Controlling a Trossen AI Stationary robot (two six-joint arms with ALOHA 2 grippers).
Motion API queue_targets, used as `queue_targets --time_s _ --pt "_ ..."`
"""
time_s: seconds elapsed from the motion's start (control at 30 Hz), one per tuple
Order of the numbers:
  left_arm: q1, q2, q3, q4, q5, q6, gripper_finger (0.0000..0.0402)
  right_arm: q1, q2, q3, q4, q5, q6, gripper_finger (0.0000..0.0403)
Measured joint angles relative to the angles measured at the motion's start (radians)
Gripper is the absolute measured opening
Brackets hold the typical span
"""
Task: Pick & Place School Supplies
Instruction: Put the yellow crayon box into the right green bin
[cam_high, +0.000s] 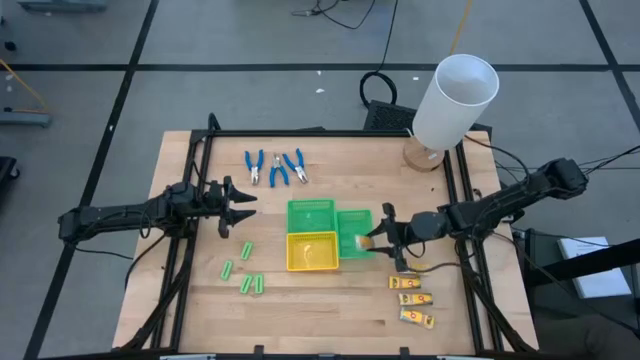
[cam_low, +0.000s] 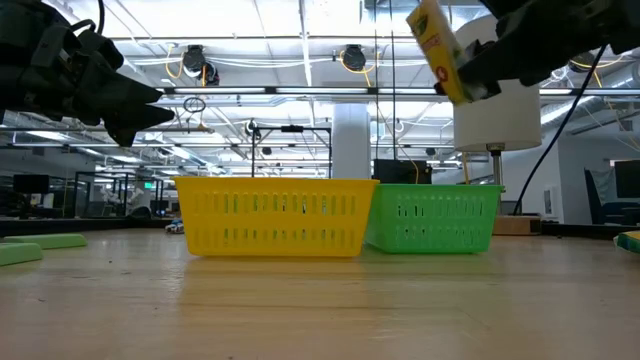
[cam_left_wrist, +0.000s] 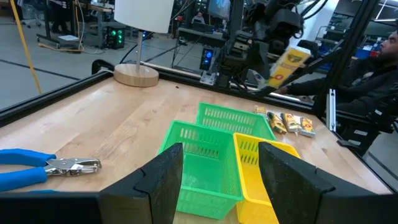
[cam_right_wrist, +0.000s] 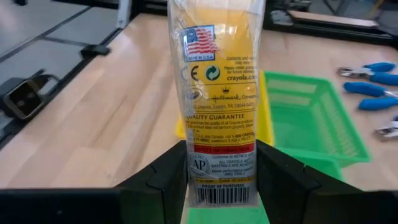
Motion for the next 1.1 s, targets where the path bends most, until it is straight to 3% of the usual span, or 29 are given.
queue_targets --time_s 0.3,0.53,0.77,1.1 --pt "0.000 0.000 0.000 0.001 0.000 0.000 0.0214 -0.131 0.022 0.000 0.012 -0.003 0.040 0.0160" --pt "0.000 0.000 0.000 0.001 0.000 0.000 0.0214 -0.174 0.144 0.044 0.004 -0.004 0.039 0.0160" --pt "0.000 0.000 0.000 0.000 0.000 0.000 0.0214 -0.197 0.254 0.177 -0.183 -0.002 0.041 0.0160" --pt "0.000 0.000 0.000 0.001 0.000 0.000 0.0214 -0.196 0.277 0.194 -0.270 -0.002 0.069 0.0160"
